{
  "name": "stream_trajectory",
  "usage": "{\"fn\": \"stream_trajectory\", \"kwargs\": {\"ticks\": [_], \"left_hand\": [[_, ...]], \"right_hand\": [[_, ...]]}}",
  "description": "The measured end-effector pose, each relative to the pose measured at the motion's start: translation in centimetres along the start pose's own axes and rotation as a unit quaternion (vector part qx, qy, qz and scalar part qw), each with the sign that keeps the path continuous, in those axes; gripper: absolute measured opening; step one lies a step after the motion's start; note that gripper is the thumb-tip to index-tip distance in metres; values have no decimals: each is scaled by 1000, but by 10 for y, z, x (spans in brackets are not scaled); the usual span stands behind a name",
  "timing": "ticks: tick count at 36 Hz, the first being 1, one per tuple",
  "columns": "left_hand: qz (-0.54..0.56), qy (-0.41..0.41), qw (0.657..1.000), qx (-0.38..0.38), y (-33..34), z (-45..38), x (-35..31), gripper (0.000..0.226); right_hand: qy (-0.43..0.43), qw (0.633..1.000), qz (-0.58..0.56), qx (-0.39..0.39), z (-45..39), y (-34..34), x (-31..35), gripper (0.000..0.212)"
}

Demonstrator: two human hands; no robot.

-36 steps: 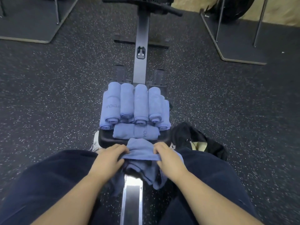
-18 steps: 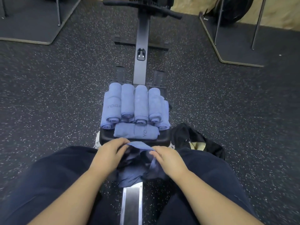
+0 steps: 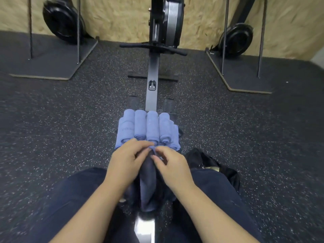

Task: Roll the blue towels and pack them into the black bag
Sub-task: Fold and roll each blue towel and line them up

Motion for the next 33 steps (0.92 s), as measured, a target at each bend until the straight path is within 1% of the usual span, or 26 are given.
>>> {"fn": "stream_trajectory", "kwargs": {"ticks": [3,7,11,15,17,21,24,33], "left_hand": [[2,31,999,-18,-13,2,-26,29],[-17,69,996,-47,-32,7,-54,34],[-43,81,994,-67,-48,11,-71,21],[-40,95,991,-85,-65,17,-86,20],[-42,89,991,-95,-73,19,-93,17],[-39,53,992,-104,-90,23,-105,29],[-36,43,991,-122,-104,26,-115,31],[-72,36,985,-153,-140,33,-134,18]], "right_hand": [[-10,999,-21,-40,3,-17,14,22],[-22,994,-21,-102,7,-46,30,12],[-36,991,-8,-125,10,-68,42,10],[-35,987,-12,-159,14,-90,49,9],[-25,984,-17,-175,18,-102,50,10],[-1,982,-22,-187,24,-127,54,11],[7,978,-21,-206,25,-149,58,12],[39,966,-35,-254,28,-197,56,12]]}}
Point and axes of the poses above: each hand's wrist, its own z-axis away from the middle knuckle, its own y-axis out of the palm, x = y × z, the point moved 7 cm from there along -z, towards the middle knuckle, and after that the axes turned 8 degrees about z, right-handed, at the moved point
